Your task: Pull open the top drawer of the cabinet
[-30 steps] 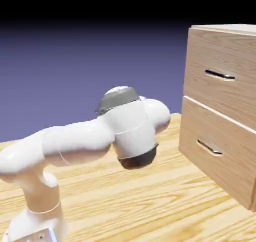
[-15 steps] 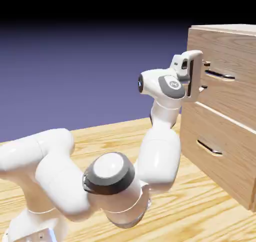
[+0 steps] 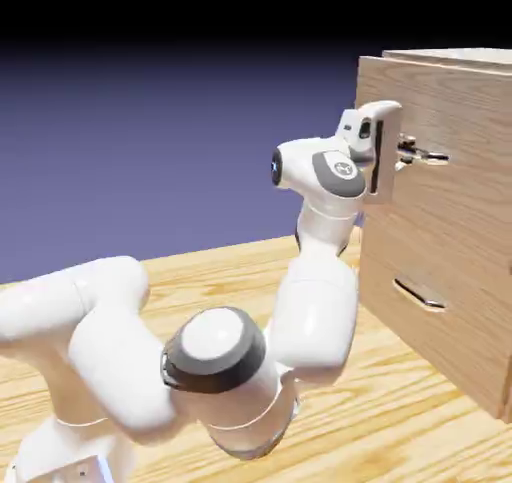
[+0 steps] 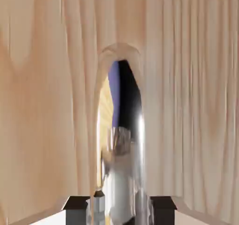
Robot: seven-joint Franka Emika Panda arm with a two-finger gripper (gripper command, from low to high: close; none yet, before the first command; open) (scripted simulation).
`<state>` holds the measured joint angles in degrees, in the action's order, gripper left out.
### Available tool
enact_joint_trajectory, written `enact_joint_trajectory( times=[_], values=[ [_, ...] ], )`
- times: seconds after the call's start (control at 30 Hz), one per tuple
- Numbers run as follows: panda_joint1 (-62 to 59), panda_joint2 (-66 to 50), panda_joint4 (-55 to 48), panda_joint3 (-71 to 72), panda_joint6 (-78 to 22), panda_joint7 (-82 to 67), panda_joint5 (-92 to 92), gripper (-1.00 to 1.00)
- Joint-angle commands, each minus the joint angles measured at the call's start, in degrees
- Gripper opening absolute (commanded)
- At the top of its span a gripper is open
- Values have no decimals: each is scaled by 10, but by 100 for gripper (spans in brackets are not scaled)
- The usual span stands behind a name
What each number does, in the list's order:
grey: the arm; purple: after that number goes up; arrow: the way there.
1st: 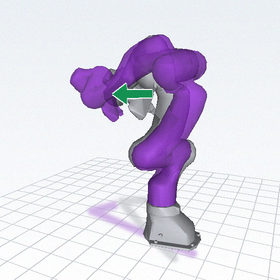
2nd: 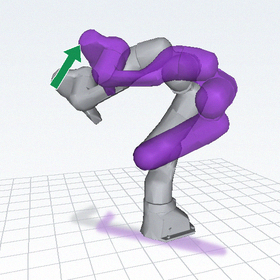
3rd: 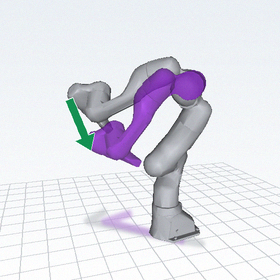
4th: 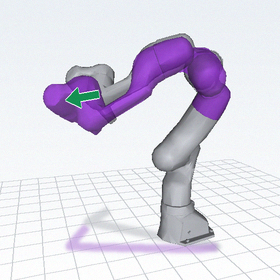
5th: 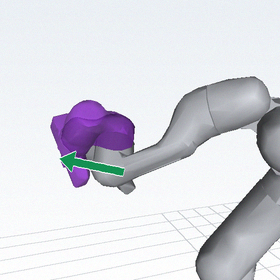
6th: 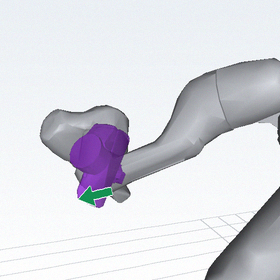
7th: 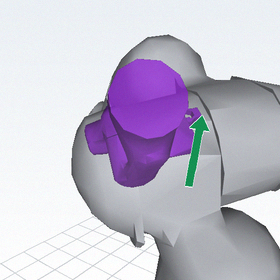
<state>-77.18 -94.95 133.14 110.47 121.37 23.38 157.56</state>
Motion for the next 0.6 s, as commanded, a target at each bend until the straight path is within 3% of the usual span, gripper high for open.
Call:
enact_joint_trajectory(
  times=[0.0,0.43,0.47,0.57],
  values=[
    [-14,-2,21,3,-7,3,-2,-100],
    [-201,-60,282,80,-82,6,-101,-100],
    [-201,-60,282,80,-82,6,-101,100],
    [-242,-60,317,107,-76,16,-136,100]
  ],
)
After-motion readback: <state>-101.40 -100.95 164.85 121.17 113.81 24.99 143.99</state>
